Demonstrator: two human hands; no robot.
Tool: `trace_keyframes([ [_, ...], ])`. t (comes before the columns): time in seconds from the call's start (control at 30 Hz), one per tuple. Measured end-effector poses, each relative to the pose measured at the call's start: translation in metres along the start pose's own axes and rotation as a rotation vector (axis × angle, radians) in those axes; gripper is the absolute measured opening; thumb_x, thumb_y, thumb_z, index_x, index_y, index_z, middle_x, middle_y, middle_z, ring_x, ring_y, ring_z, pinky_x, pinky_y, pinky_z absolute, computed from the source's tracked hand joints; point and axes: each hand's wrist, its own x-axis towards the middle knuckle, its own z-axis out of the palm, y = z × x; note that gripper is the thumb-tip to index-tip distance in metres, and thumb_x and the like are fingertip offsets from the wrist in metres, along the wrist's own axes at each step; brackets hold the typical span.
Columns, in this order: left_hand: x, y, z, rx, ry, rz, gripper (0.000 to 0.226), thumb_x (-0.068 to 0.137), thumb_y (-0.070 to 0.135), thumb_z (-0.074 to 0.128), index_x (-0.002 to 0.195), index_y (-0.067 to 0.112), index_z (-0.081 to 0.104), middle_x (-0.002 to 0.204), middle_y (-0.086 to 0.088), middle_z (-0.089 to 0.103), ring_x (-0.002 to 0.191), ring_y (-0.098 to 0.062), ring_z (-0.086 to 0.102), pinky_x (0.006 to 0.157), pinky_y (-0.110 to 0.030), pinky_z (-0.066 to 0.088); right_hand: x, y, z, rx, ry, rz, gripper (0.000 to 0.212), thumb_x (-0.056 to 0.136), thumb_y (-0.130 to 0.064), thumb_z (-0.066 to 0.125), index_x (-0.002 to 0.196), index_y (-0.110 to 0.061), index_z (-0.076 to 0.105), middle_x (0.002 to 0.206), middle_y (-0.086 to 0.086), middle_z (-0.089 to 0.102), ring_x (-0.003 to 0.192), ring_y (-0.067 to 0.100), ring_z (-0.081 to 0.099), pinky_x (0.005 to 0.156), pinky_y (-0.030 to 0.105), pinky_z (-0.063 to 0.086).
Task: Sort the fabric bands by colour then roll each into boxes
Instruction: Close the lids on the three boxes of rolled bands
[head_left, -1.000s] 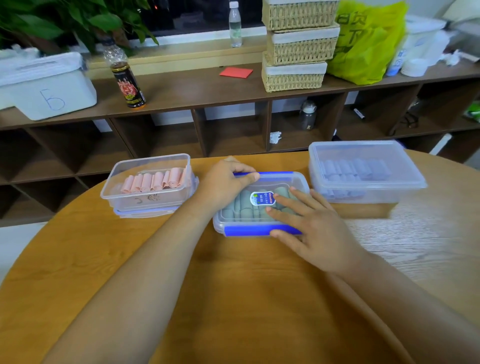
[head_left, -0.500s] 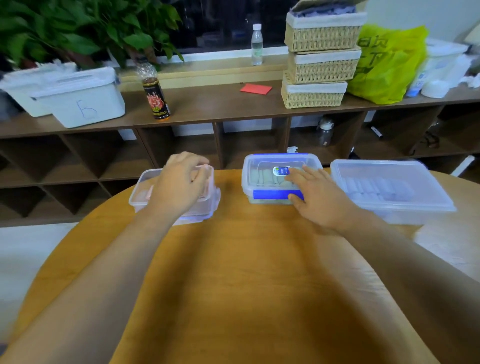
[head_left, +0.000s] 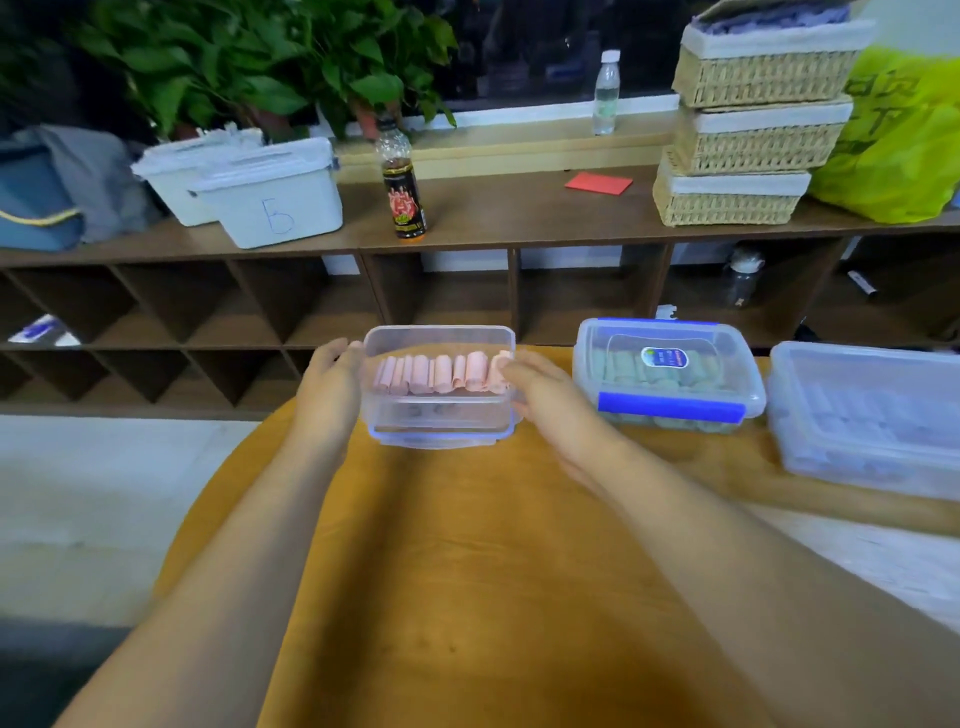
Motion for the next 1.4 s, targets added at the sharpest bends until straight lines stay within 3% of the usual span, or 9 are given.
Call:
trace_keyframes([
  [0.13, -0.025, 0.003, -0.037, -0.186, 0.047, -0.028, 0.043, 0.098, 0.05, 0.055, 0.135, 0.029, 0.065, 0.13, 0.003, 0.069, 0.121, -0.02, 0.065, 0.1, -0.041, 0.054, -0.014, -0.006, -0.007, 0.129, 0.034, -0.009, 0.033, 0.103, -0.035, 0.063, 0.132, -0.021, 0.07, 0.121, -0.006, 0.077, 0.108, 0.009, 0.073, 0.092, 0.034, 0.06],
  [0.3, -0.066, -0.029, -0.059, -0.135, -0.015, -0.182, 0.035, 0.106, 0.046, 0.051, 0.118, 0.022, 0.075, 0.112, -0.004, 0.069, 0.098, -0.021, 0.066, 0.077, -0.038, 0.056, -0.046, 0.004, -0.006, 0.06, -0.016, 0.097, 0.023, 0.107, -0.029, 0.057, 0.116, -0.018, 0.075, 0.096, -0.002, 0.074, 0.078, 0.009, 0.068, 0.071, 0.033, 0.057],
  [0.4, -0.081, -0.054, -0.065, -0.059, -0.034, -0.206, 0.033, 0.101, 0.049, 0.055, 0.114, 0.028, 0.078, 0.108, 0.003, 0.076, 0.103, -0.022, 0.07, 0.091, -0.047, 0.059, -0.057, 0.018, -0.006, 0.011, -0.054, 0.174, 0.021, 0.107, -0.03, 0.056, 0.11, -0.018, 0.073, 0.088, -0.001, 0.072, 0.076, 0.015, 0.067, 0.066, 0.036, 0.058],
  [0.5, -0.084, -0.062, -0.068, 0.002, -0.057, -0.2, 0.034, 0.097, 0.051, 0.058, 0.113, 0.028, 0.076, 0.102, 0.007, 0.074, 0.103, -0.021, 0.069, 0.1, -0.049, 0.056, -0.06, 0.023, -0.007, -0.035, -0.07, 0.254, 0.024, 0.107, -0.034, 0.058, 0.112, -0.017, 0.073, 0.093, 0.006, 0.072, 0.078, 0.021, 0.069, 0.066, 0.037, 0.062],
  [0.77, -0.003, -0.036, -0.054, 0.302, -0.117, -0.22, 0.035, 0.107, 0.048, 0.055, 0.118, 0.017, 0.069, 0.113, -0.004, 0.072, 0.103, -0.023, 0.067, 0.09, -0.043, 0.057, -0.012, 0.023, -0.006, -0.269, 0.119, 0.315, 0.032, 0.104, -0.039, 0.062, 0.133, -0.027, 0.058, 0.113, -0.001, 0.069, 0.102, 0.021, 0.071, 0.087, 0.041, 0.064],
  [0.87, 0.022, -0.028, -0.032, 0.379, -0.162, -0.304, 0.037, 0.108, 0.044, 0.056, 0.111, 0.01, 0.07, 0.111, -0.008, 0.072, 0.095, -0.023, 0.064, 0.08, -0.036, 0.053, 0.013, 0.021, 0.005, -0.283, 0.166, 0.336, 0.013, 0.105, -0.034, 0.06, 0.11, -0.021, 0.058, 0.108, 0.004, 0.073, 0.099, 0.025, 0.074, 0.09, 0.046, 0.065],
  [1.03, 0.028, -0.03, -0.015, 0.482, -0.192, -0.204, 0.038, 0.106, 0.044, 0.06, 0.081, 0.018, 0.07, 0.075, -0.002, 0.061, 0.075, -0.021, 0.056, 0.066, -0.03, 0.046, 0.027, 0.023, 0.016, -0.387, 0.26, 0.275, 0.022, 0.104, -0.032, 0.063, 0.093, -0.018, 0.074, 0.089, 0.006, 0.076, 0.086, 0.026, 0.074, 0.085, 0.043, 0.065],
  [1.17, 0.022, -0.025, -0.031, 0.283, -0.116, -0.184, 0.021, 0.091, 0.007, 0.059, 0.079, 0.014, 0.076, 0.073, -0.01, 0.067, 0.07, -0.023, 0.058, 0.056, -0.027, 0.044, 0.02, 0.019, 0.02, -0.3, 0.272, 0.108, 0.029, 0.1, -0.009, 0.063, 0.08, -0.027, 0.072, 0.084, 0.0, 0.076, 0.079, 0.018, 0.069, 0.074, 0.035, 0.06],
  [1.4, -0.008, 0.0, -0.071, -0.371, -0.058, -0.223, 0.029, 0.105, 0.04, 0.055, 0.1, 0.016, 0.072, 0.094, -0.009, 0.073, 0.086, -0.024, 0.064, 0.071, -0.039, 0.05, -0.004, -0.007, 0.018, 0.207, 0.114, -0.019, 0.024, 0.104, -0.009, 0.059, 0.119, -0.014, 0.077, 0.113, 0.0, 0.08, 0.107, 0.015, 0.076, 0.097, 0.031, 0.061],
])
